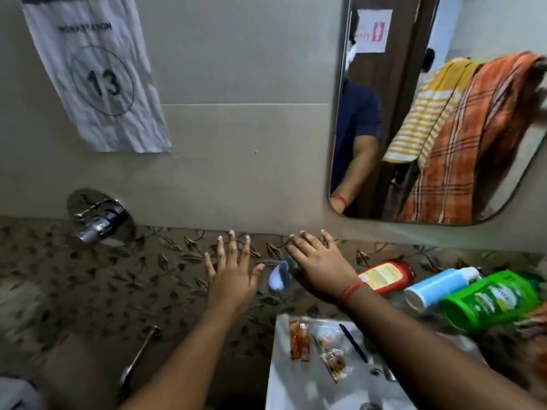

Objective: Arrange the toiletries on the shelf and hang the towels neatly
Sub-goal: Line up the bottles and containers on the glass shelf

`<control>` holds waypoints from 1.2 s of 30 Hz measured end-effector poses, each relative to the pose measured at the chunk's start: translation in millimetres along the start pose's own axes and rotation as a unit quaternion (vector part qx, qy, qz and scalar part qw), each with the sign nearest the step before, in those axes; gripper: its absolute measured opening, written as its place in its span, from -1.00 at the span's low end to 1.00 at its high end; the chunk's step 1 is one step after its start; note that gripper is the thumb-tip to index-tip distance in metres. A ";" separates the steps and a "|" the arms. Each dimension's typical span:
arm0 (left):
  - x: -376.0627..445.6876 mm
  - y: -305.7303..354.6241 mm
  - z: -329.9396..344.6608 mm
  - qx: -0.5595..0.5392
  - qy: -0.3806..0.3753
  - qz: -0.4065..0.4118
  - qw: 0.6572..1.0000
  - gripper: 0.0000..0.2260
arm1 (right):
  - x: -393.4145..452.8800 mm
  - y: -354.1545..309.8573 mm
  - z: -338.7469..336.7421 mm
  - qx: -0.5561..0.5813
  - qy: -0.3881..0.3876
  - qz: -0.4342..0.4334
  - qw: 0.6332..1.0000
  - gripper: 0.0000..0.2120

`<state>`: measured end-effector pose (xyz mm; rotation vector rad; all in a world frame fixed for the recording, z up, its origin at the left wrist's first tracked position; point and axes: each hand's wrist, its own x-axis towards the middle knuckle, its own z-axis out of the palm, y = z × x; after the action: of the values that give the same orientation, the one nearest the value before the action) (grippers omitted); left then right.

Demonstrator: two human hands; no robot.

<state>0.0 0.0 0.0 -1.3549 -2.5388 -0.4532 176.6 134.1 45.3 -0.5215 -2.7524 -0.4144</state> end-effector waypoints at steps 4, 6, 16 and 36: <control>-4.0 -4.0 17.6 -0.067 -0.032 -0.058 0.996 -0.39 | 2.1 -18.7 22.0 -0.036 -0.050 -0.055 0.997 -0.54; -4.5 1.3 22.0 -0.099 -0.049 -0.060 0.992 -0.44 | 3.3 -22.7 24.9 -0.039 -0.069 -0.049 0.996 -0.51; -1.2 25.3 14.7 -0.202 -0.091 -0.037 0.974 -0.62 | 13.2 -21.5 8.8 -0.072 -0.080 -0.123 0.987 -0.56; 0.8 48.0 -26.8 -0.510 -0.080 -0.135 0.846 -0.59 | 23.8 -13.3 -5.6 0.409 -0.032 0.181 0.894 -0.65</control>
<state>41.1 15.8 32.9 -1.2770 -2.6850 -2.0376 151.6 127.6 55.7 -0.7750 -2.4754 0.8277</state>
